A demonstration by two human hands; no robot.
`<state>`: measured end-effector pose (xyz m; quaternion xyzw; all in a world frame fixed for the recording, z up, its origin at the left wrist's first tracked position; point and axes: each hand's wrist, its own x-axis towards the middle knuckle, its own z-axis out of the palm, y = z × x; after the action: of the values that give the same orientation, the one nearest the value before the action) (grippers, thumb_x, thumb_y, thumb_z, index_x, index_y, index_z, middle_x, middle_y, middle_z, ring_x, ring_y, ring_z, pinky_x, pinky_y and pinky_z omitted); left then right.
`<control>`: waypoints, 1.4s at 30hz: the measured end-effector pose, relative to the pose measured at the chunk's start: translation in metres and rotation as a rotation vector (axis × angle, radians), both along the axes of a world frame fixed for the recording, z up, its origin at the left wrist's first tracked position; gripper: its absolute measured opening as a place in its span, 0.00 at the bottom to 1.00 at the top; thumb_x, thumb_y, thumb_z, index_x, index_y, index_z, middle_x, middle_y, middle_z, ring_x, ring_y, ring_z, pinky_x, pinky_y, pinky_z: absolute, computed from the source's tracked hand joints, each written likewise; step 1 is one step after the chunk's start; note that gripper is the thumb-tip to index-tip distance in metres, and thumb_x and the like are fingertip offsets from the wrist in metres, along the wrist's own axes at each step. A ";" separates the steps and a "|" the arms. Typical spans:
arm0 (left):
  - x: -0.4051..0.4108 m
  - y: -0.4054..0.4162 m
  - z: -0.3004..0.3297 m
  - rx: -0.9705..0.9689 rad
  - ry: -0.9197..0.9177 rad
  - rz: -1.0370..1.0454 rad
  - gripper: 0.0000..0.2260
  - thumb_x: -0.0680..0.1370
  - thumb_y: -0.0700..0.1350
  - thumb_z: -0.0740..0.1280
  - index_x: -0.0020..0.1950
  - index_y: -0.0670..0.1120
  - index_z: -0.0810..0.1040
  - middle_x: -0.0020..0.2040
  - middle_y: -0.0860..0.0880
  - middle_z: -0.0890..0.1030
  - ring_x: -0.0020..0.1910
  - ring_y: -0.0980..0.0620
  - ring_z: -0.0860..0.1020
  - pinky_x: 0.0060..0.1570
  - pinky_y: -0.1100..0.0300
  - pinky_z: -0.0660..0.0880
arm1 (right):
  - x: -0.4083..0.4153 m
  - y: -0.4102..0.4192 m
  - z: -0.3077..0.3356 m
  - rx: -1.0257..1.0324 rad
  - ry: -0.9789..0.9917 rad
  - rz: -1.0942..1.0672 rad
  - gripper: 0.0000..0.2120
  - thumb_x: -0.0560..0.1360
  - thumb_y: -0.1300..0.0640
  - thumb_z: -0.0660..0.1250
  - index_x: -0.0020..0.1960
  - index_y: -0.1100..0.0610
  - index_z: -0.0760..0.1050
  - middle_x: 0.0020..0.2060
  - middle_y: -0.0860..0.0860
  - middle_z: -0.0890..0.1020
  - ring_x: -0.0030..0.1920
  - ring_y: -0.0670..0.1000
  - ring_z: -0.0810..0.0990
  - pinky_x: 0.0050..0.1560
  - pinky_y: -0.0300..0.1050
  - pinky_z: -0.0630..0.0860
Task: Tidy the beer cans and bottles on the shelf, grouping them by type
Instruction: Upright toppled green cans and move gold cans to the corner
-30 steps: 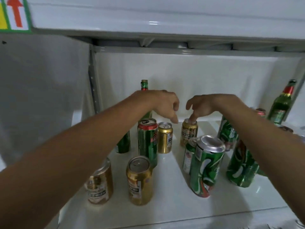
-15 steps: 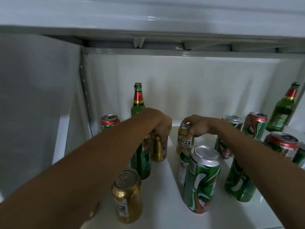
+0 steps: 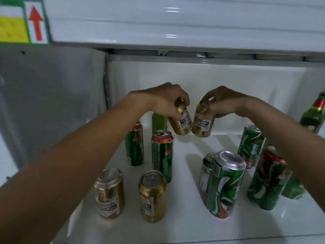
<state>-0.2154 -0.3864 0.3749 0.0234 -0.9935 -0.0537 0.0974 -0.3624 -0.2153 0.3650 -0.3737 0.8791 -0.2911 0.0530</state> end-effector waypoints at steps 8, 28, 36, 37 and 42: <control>0.091 -0.008 0.019 -0.071 0.103 0.082 0.25 0.75 0.50 0.75 0.72 0.56 0.75 0.63 0.53 0.77 0.58 0.51 0.76 0.53 0.58 0.76 | 0.107 -0.014 0.038 0.054 0.169 0.120 0.26 0.62 0.42 0.84 0.55 0.53 0.84 0.46 0.50 0.87 0.44 0.50 0.87 0.44 0.42 0.84; 0.123 -0.041 -0.061 0.037 -0.187 0.189 0.25 0.74 0.46 0.76 0.70 0.51 0.77 0.61 0.51 0.79 0.57 0.49 0.79 0.53 0.55 0.80 | 0.132 -0.026 -0.040 0.378 0.323 0.234 0.32 0.58 0.43 0.84 0.59 0.52 0.81 0.46 0.48 0.83 0.47 0.51 0.81 0.41 0.44 0.76; 0.116 -0.047 -0.098 0.044 -0.348 0.218 0.23 0.72 0.45 0.73 0.67 0.49 0.80 0.61 0.46 0.82 0.56 0.46 0.82 0.54 0.45 0.83 | 0.125 -0.029 -0.074 0.496 0.241 0.302 0.30 0.60 0.47 0.86 0.57 0.51 0.79 0.49 0.48 0.84 0.51 0.52 0.82 0.49 0.45 0.79; 0.116 -0.047 -0.099 0.056 -0.353 0.222 0.22 0.72 0.44 0.73 0.67 0.49 0.80 0.61 0.46 0.82 0.56 0.46 0.82 0.54 0.44 0.83 | 0.126 -0.029 -0.077 0.497 0.234 0.312 0.29 0.60 0.47 0.86 0.57 0.51 0.80 0.49 0.48 0.84 0.51 0.52 0.82 0.49 0.45 0.79; 0.114 -0.046 -0.101 0.098 -0.395 0.231 0.24 0.74 0.43 0.72 0.70 0.49 0.77 0.64 0.46 0.81 0.61 0.46 0.81 0.59 0.45 0.81 | 0.128 -0.031 -0.084 0.474 0.225 0.328 0.25 0.62 0.50 0.85 0.55 0.53 0.80 0.49 0.49 0.84 0.51 0.52 0.82 0.51 0.46 0.80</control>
<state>-0.1014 -0.4321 0.2743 0.1516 -0.9802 -0.0847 -0.0949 -0.2347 -0.2465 0.2806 -0.5179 0.8507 -0.0223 0.0873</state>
